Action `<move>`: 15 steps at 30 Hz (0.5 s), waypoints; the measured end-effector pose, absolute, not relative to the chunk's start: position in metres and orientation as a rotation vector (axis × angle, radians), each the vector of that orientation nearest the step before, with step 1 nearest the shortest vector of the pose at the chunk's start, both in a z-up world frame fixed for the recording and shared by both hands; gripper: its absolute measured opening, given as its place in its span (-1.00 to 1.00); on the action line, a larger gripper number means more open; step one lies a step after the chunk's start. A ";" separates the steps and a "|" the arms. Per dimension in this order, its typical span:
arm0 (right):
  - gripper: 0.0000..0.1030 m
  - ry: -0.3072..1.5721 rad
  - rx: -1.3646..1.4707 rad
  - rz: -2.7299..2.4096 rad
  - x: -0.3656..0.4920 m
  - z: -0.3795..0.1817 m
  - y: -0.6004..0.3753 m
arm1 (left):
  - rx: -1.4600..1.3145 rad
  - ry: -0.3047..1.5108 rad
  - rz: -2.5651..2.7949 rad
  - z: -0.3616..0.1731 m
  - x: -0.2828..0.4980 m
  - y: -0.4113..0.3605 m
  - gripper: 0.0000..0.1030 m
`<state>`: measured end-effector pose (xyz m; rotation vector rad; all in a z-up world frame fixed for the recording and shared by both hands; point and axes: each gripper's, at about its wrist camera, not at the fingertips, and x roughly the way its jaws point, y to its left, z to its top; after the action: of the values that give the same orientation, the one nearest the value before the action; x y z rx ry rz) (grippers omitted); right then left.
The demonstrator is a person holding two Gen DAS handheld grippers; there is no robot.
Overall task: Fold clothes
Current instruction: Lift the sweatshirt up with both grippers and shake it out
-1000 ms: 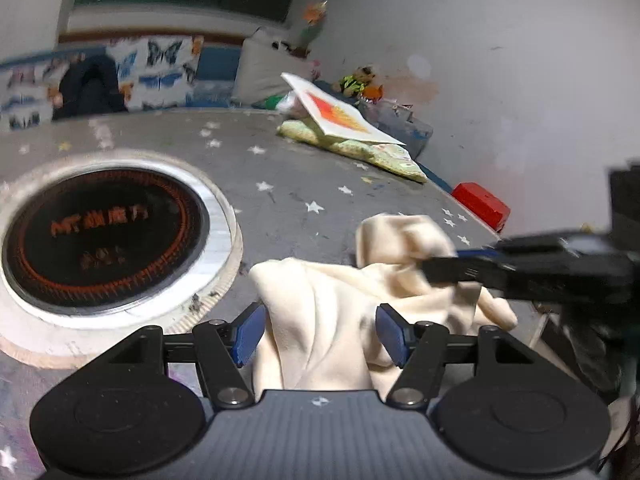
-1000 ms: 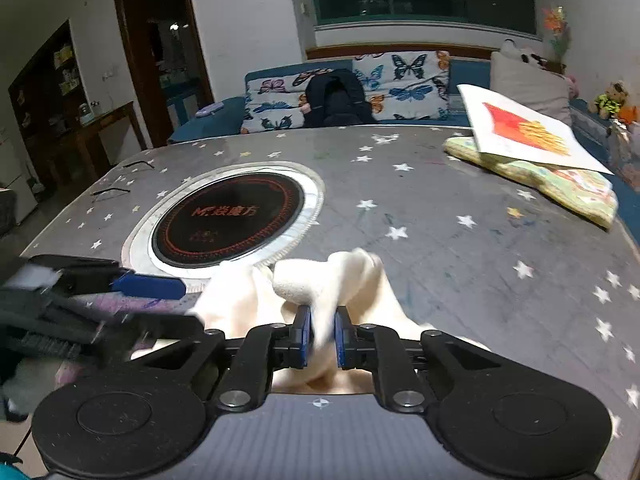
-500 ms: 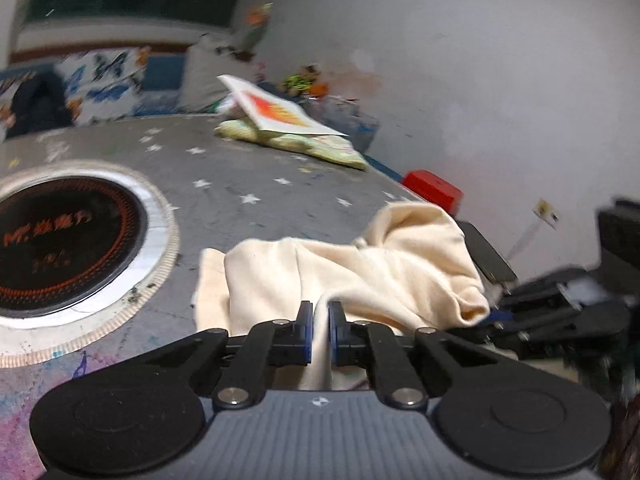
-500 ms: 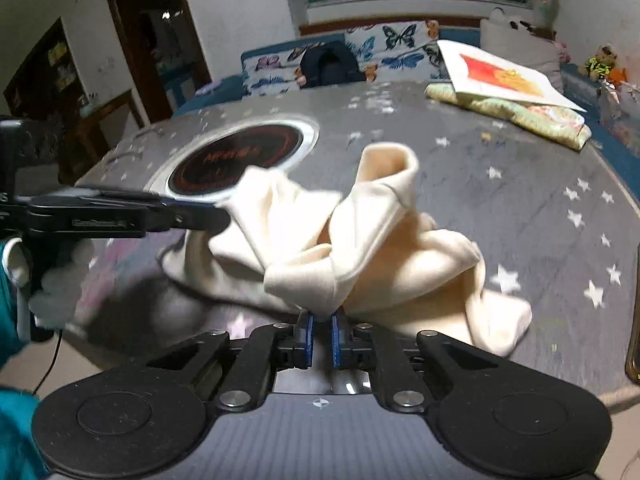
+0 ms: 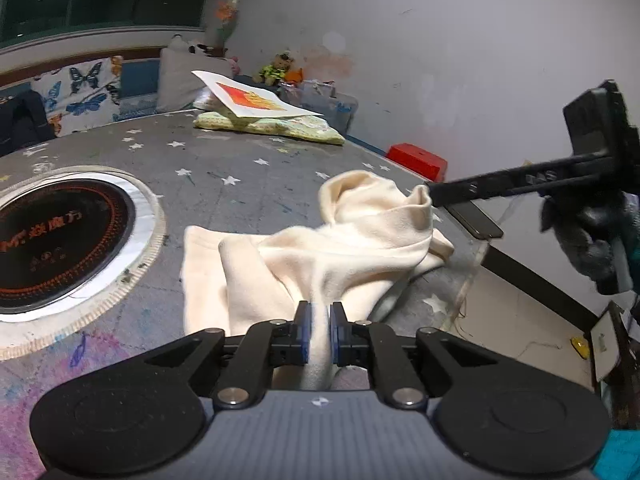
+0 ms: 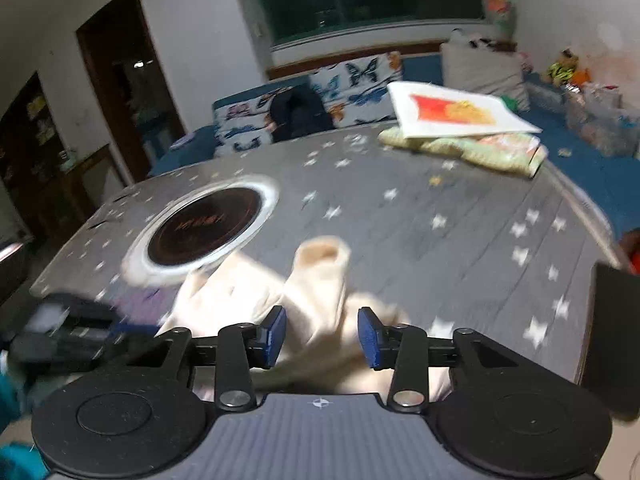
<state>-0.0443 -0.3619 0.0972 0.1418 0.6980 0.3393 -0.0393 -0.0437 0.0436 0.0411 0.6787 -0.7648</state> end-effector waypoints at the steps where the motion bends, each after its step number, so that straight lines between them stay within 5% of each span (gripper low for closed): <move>1: -0.15 0.693 0.139 0.332 -0.036 0.098 -0.362 | 0.034 0.671 -0.753 0.046 -0.038 -0.042 -0.76; 6: -0.15 0.736 0.185 0.356 0.007 0.087 -0.355 | -0.001 0.642 -0.696 0.059 -0.027 -0.030 -0.21; 13: -0.16 0.816 0.288 0.355 0.033 0.064 -0.354 | -0.065 0.754 -0.610 0.049 0.016 -0.031 -0.11; 15: -0.24 0.833 0.249 0.362 0.031 0.060 -0.350 | -0.065 0.792 -0.611 0.041 0.024 -0.037 -0.22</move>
<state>0.0307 -0.3495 0.0600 0.2492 0.8331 0.3621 0.0239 -0.0369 0.0408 -0.0650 0.7915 -0.6111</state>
